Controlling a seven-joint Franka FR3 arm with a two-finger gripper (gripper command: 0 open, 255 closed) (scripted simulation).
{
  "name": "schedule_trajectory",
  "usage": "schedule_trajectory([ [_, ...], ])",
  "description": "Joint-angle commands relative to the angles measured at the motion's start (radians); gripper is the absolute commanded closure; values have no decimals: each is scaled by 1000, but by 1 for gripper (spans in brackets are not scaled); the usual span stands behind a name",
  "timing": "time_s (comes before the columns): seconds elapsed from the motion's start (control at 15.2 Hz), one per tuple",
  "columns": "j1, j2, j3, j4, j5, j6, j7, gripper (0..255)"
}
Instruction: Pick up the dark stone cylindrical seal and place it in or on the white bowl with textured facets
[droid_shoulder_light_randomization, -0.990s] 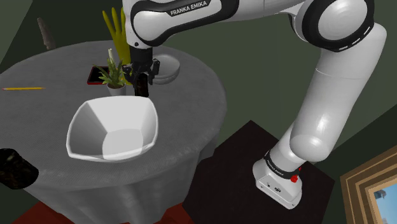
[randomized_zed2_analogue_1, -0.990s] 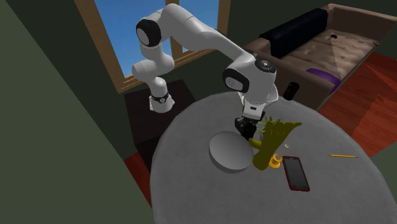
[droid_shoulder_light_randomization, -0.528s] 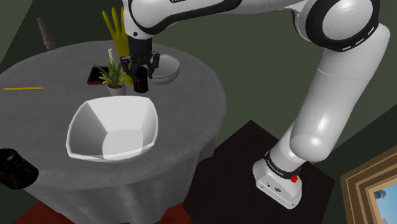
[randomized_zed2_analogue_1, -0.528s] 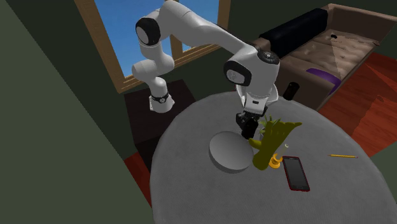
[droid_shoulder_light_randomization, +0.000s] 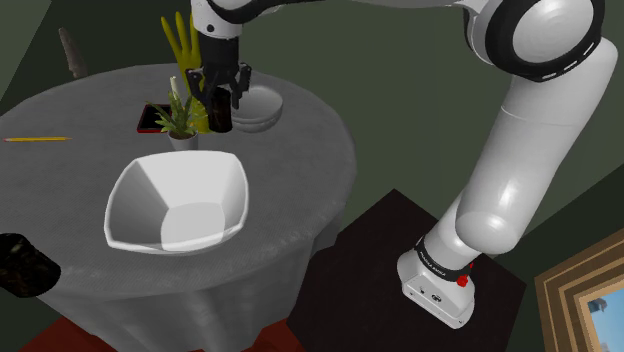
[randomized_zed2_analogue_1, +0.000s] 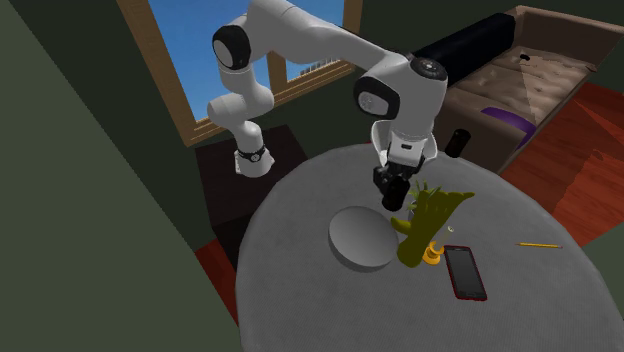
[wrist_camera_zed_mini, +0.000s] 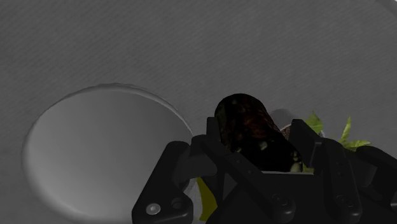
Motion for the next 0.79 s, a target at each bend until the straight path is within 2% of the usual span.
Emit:
schedule_trajectory([
  [0.0, 2, -2, 1, 28, 1, -29, 1, 255],
  [0.73, 12, 10, 5, 191, -2, -182, 3, 255],
])
